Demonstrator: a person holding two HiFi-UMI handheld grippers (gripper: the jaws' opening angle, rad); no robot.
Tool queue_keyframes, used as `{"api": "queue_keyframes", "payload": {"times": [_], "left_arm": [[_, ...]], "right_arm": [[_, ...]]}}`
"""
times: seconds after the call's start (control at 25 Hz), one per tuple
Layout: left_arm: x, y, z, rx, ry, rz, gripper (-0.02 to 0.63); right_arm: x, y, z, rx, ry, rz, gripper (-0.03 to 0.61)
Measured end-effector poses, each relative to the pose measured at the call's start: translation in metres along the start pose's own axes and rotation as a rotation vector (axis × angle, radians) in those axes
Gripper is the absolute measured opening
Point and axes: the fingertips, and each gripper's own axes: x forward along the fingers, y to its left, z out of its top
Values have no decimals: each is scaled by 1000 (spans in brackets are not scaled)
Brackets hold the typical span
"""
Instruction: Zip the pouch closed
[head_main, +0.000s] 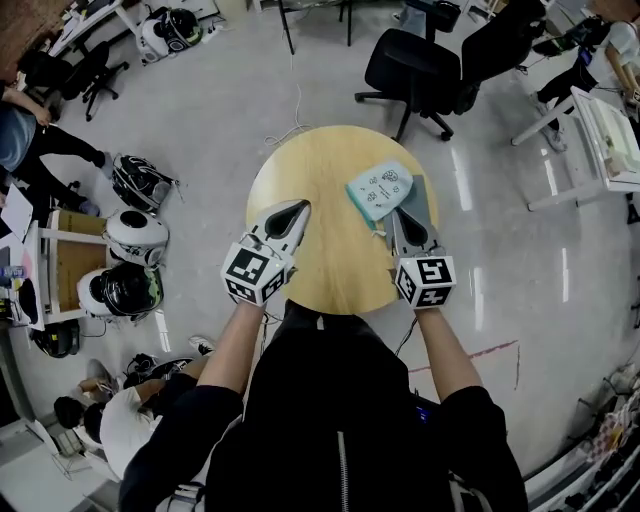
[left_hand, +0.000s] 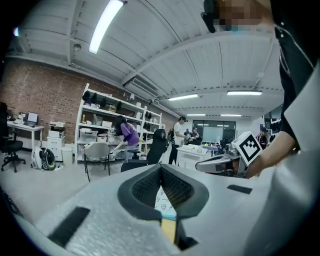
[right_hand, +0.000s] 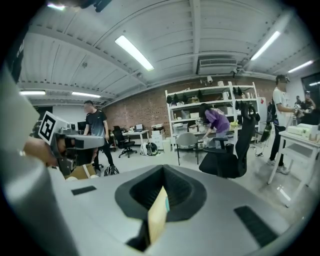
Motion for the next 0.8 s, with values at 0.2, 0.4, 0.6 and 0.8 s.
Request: {"api": "queue_keyframes", "payload": {"times": [0.2,0.4,0.6,0.8], "left_arm": [[20,7,-6,-19,36,-61,3],[28,11,-28,-48,83,-102,3],[30,12,-51,-77,124,-116,3],[32,19,-61,-86,147,-105,3]], "right_arm": [[10,-9,-19,18,58,-39,3],[19,-13,-59,28,155,-57,3],[24,-21,-101,-31,245,-71,3],[36,-29,-145,-104,394,-2,64]]}}
